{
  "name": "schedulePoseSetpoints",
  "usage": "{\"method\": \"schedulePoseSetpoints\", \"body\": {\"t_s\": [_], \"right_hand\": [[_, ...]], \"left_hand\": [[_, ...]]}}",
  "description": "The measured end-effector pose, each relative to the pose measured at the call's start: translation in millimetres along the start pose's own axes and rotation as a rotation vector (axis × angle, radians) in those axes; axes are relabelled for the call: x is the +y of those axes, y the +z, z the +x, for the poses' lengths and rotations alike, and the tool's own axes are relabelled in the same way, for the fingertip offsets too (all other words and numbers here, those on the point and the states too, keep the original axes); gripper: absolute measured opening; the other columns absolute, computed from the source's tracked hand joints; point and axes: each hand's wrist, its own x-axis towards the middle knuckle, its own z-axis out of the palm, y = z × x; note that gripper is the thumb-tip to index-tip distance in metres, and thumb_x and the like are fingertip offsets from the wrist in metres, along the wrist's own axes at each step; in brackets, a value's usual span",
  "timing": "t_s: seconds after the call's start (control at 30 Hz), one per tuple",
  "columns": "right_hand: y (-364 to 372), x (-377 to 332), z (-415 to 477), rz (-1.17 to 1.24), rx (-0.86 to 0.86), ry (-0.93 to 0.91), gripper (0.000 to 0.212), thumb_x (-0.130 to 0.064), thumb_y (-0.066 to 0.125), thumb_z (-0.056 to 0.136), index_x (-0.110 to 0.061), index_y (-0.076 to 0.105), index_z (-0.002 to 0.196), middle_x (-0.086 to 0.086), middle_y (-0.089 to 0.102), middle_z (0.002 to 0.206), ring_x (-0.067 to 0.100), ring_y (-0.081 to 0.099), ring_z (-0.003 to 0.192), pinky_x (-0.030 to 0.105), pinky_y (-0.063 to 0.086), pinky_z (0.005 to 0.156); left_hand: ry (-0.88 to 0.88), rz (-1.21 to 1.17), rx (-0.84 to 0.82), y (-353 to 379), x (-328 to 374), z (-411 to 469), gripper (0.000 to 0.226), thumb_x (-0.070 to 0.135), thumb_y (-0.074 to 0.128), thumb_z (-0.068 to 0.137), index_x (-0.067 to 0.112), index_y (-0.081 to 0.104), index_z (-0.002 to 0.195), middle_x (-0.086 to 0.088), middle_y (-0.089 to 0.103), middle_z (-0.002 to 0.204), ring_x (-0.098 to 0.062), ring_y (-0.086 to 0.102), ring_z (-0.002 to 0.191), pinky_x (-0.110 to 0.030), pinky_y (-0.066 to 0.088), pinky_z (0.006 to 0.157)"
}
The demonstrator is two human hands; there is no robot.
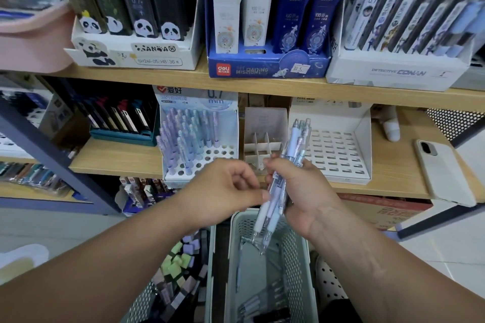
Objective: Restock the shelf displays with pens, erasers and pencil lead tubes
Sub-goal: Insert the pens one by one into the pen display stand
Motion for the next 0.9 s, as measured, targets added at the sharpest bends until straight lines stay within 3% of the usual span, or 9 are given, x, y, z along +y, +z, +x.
{"method": "schedulePoseSetpoints", "body": {"t_s": [0.1, 0.2, 0.4, 0.6, 0.67, 0.73, 0.9], "right_hand": [[4, 3, 0, -0.016, -0.010, 0.016, 0.015, -0.006, 0.074, 0.084, -0.014, 0.064, 0.089, 0.000, 0.060, 0.064, 0.014, 0.058, 0.058, 0.026, 0.050, 0.048], [8, 6, -1, -0.046, 0.000, 0.034, 0.014, -0.007, 0.078, 0.083, -0.014, 0.065, 0.085, 0.000, 0.063, 0.063, 0.016, 0.061, 0.058, 0.030, 0.053, 0.052], [22, 14, 0, -0.062, -0.027, 0.040, 0.029, -0.008, 0.079, 0.081, -0.008, 0.065, 0.106, 0.002, 0.067, 0.063, 0.021, 0.067, 0.059, 0.034, 0.055, 0.057], [35, 18, 3, -0.068, -0.054, 0.041, 0.049, -0.021, 0.086, 0.078, -0.009, 0.063, 0.119, 0.014, 0.075, 0.100, 0.031, 0.075, 0.092, 0.051, 0.060, 0.085], [38, 18, 4, -0.066, -0.058, 0.041, 0.055, -0.025, 0.087, 0.077, -0.008, 0.062, 0.122, 0.011, 0.075, 0.093, 0.026, 0.074, 0.086, 0.044, 0.061, 0.080], [40, 18, 5, -0.067, -0.061, 0.043, 0.050, -0.028, 0.085, 0.078, -0.007, 0.061, 0.117, 0.005, 0.069, 0.073, 0.018, 0.069, 0.067, 0.034, 0.056, 0.067], [41, 18, 7, -0.077, -0.060, 0.045, 0.027, -0.026, 0.083, 0.081, -0.014, 0.066, 0.097, 0.000, 0.060, 0.068, 0.015, 0.055, 0.062, 0.033, 0.050, 0.071]], "left_hand": [[-0.036, -0.097, 0.000, 7, -5, -5, 0.021, 0.010, 0.084, 0.078, 0.011, 0.068, 0.091, -0.002, 0.069, 0.068, -0.013, 0.064, 0.059, -0.022, 0.049, 0.055], [-0.076, -0.093, -0.023, 5, -6, -9, 0.019, 0.008, 0.080, 0.081, 0.010, 0.067, 0.095, -0.001, 0.069, 0.068, -0.015, 0.066, 0.060, -0.026, 0.052, 0.056], [-0.091, -0.106, 0.034, -1, -11, -18, 0.013, -0.002, 0.071, 0.083, 0.008, 0.067, 0.091, -0.001, 0.064, 0.064, -0.012, 0.060, 0.055, -0.029, 0.055, 0.058], [-0.105, -0.178, 0.050, -15, -16, -22, 0.014, -0.006, 0.062, 0.083, 0.005, 0.066, 0.090, 0.001, 0.058, 0.062, -0.009, 0.052, 0.050, -0.023, 0.046, 0.052], [-0.120, -0.224, 0.056, -21, -17, -23, 0.016, -0.006, 0.058, 0.085, 0.007, 0.065, 0.090, 0.004, 0.057, 0.061, -0.010, 0.052, 0.054, -0.024, 0.046, 0.055], [-0.159, -0.311, 0.061, -27, -18, -25, 0.019, -0.007, 0.054, 0.088, 0.006, 0.065, 0.098, -0.001, 0.059, 0.066, -0.016, 0.056, 0.055, -0.028, 0.051, 0.054], [-0.171, -0.466, 0.077, -47, -20, -30, 0.026, -0.005, 0.057, 0.095, 0.006, 0.063, 0.117, -0.010, 0.062, 0.079, -0.017, 0.056, 0.056, -0.028, 0.050, 0.053]]}}
